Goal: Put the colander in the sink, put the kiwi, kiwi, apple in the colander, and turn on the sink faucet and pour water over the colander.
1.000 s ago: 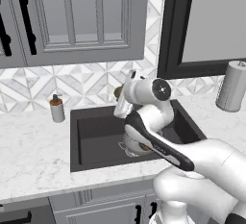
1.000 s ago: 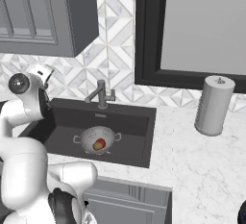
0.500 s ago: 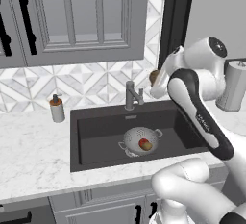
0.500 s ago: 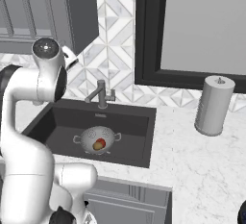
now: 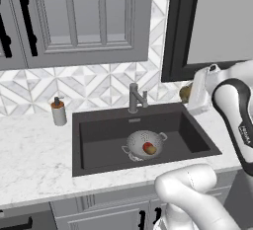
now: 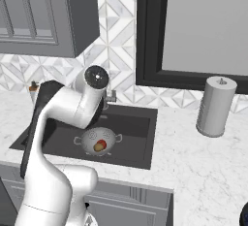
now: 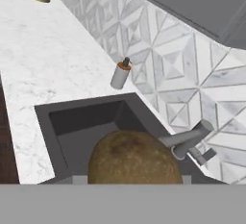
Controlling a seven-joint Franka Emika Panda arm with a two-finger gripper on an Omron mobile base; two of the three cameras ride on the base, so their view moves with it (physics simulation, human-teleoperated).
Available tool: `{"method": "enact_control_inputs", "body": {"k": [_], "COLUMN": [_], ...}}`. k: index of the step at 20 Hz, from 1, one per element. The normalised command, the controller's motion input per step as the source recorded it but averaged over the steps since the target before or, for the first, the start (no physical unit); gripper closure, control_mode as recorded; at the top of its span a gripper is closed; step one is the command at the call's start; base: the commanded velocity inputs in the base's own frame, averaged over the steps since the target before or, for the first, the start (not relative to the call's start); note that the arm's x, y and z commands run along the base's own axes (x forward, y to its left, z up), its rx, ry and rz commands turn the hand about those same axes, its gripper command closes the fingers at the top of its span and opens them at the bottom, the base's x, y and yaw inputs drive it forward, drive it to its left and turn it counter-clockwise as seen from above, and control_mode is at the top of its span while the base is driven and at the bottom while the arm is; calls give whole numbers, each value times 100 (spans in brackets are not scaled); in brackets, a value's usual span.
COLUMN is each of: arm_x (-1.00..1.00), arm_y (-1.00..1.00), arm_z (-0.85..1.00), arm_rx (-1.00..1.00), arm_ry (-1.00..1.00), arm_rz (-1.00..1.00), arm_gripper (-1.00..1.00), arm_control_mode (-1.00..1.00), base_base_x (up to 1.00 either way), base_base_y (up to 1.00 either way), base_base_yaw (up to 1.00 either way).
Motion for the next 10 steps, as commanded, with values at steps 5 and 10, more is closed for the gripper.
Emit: {"method": "enact_control_inputs", "body": {"k": [5,10], "arm_x": [34,48], "arm_y": [-37,-6], "arm_z": [-57,-77], "arm_rx": [0,-3], "arm_ry": [1,4], "arm_rz": [27,26], "arm_gripper": [100,100], "arm_control_mode": [-100,-100], "base_base_x": [0,0], "base_base_y": [0,0], "base_base_yaw": [0,0]}}
